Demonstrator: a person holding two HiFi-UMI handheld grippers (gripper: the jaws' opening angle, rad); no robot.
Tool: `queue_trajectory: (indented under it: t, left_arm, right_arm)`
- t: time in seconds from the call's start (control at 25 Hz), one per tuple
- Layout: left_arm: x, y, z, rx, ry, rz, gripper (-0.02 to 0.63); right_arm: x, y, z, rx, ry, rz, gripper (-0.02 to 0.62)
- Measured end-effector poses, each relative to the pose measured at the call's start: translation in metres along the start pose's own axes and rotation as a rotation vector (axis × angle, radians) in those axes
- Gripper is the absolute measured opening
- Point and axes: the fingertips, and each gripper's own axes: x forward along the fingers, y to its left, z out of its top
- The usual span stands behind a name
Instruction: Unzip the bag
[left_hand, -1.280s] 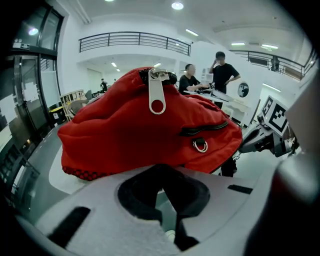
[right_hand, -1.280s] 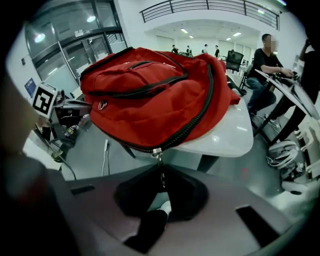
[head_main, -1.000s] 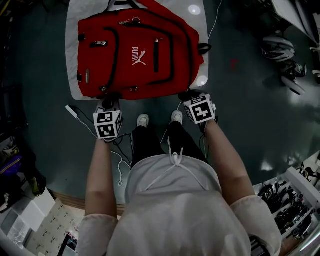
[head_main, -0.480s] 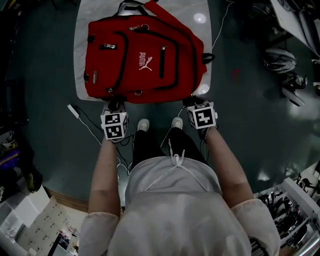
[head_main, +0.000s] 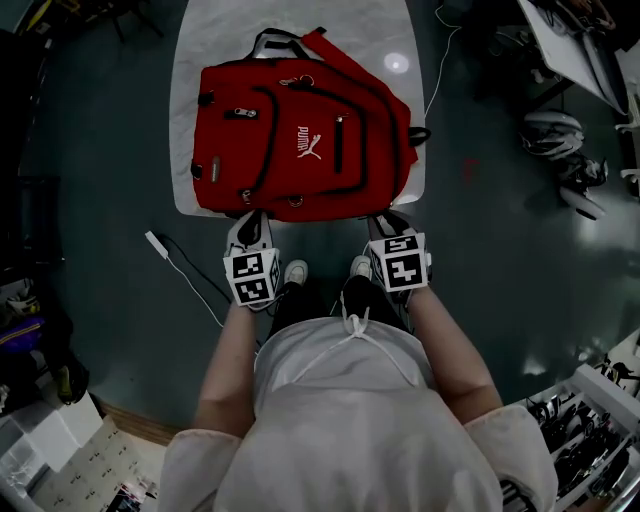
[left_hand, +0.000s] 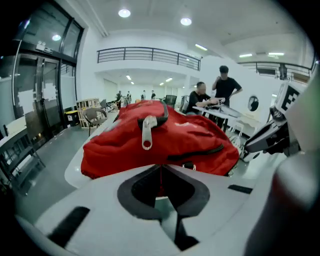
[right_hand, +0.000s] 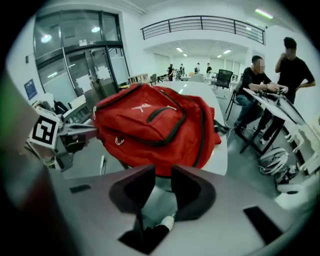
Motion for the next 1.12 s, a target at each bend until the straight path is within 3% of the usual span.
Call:
queue_trajectory:
  t: [0.2,0.44,0.72,0.92,1.12]
  left_arm:
    - [-0.030,-0.024,0.073,0.021,-0.153,-0.108,0.021]
    - [-0.076,-0.051,0.183,0.042,-0.386,-0.217,0.021]
    - [-0.128,-0.073,0.270,0.103,-0.590,-0.307,0.021]
    - [-0.164,-0.081,0.306,0.134,-0.703,-0.342,0.021]
    - [-0.176,-0.091,0.314,0.140,-0.718,-0.395,0.021]
  right_arm:
    - [-0.036,0.020,0.059,0.051,-0.177,0.002,0.093]
    - [-0.103,0.030,0.145,0.059,-0.479,-0.058,0.043]
    - [-0.174,0.053,0.212,0.024,-0.726,-0.041,0.035]
    - [-0.213,0.064,0.236,-0.018,-0.839,-0.052,0.031]
    - [-0.225,0.069,0.241,-0.044,-0.877,-0.063,0.028]
